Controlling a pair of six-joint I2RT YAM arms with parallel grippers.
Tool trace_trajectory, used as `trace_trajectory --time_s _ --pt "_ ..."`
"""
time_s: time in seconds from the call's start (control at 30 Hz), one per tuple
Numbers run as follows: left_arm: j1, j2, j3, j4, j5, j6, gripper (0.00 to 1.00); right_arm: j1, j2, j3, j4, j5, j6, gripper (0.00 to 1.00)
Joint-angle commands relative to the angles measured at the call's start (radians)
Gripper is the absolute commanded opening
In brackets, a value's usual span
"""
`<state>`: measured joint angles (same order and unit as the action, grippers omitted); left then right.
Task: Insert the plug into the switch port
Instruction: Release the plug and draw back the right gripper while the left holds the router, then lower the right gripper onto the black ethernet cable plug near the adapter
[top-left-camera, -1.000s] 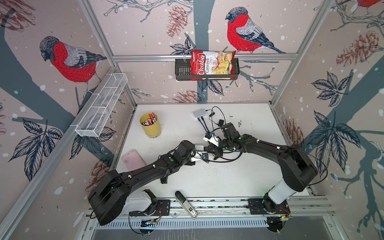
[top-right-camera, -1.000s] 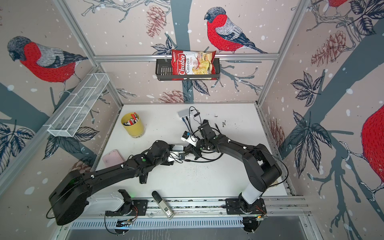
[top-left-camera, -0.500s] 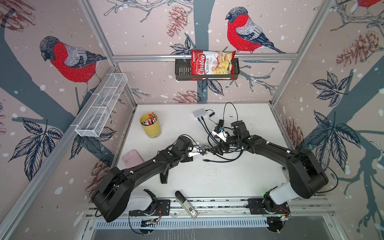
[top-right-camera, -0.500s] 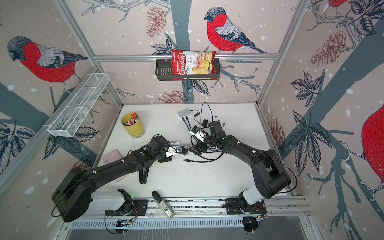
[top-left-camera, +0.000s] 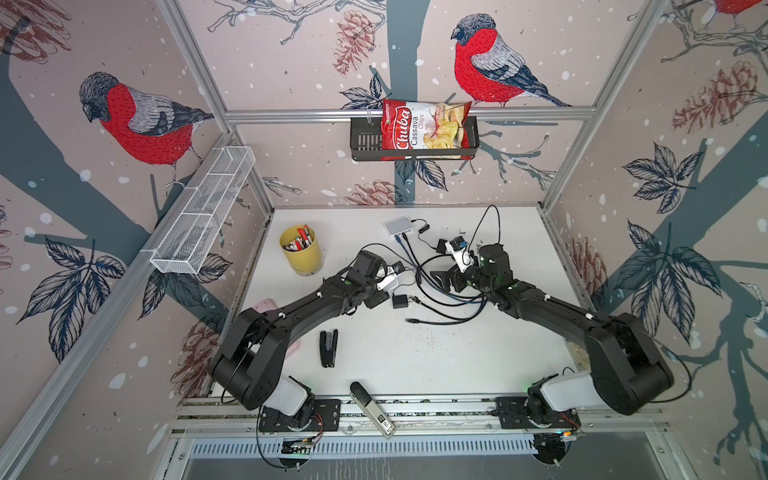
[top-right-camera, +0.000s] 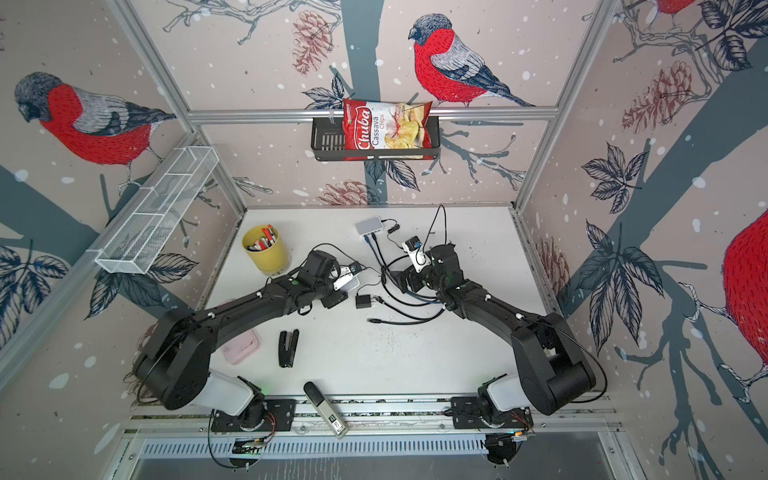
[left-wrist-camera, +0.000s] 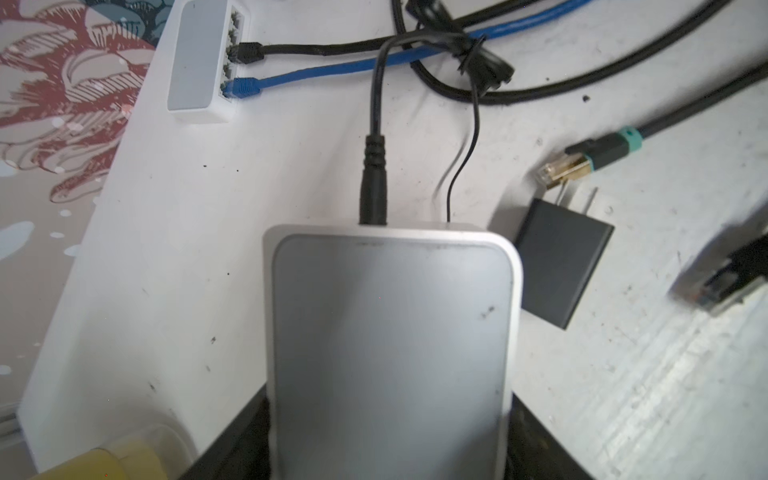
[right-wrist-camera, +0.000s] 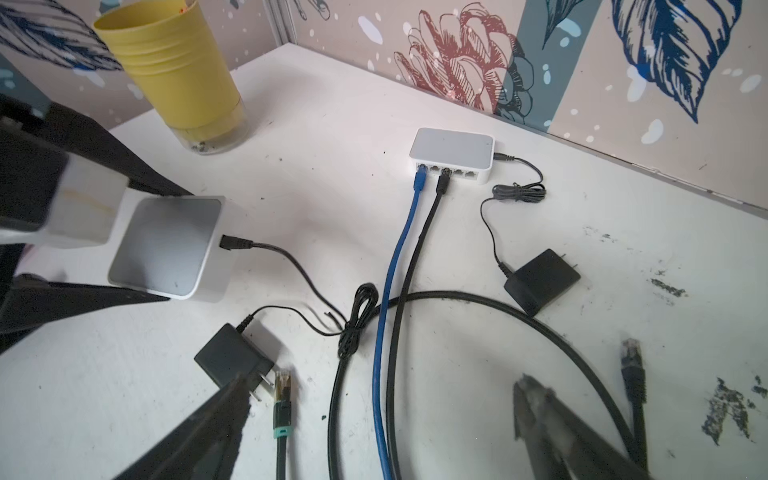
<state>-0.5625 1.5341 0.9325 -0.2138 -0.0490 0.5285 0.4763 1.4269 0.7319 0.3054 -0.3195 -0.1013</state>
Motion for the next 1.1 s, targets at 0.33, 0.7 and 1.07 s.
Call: trace_trajectory --time_s 0.33,0.7,1.07 --pt "0.062 0.172 0.144 -0.126 0.063 -0.303 0.65 -0.081 -0.113 -0.145 0.319 0.056 0.221 0.99" --pt "0.13 0.301 0.245 -0.234 0.076 -0.427 0.66 -0.131 -0.163 -0.182 0.275 0.009 0.19 0.99" --pt "0.13 0.353 0.253 -0.255 0.099 -0.45 0.7 0.015 -0.234 -0.267 0.181 0.016 -0.228 1.0"
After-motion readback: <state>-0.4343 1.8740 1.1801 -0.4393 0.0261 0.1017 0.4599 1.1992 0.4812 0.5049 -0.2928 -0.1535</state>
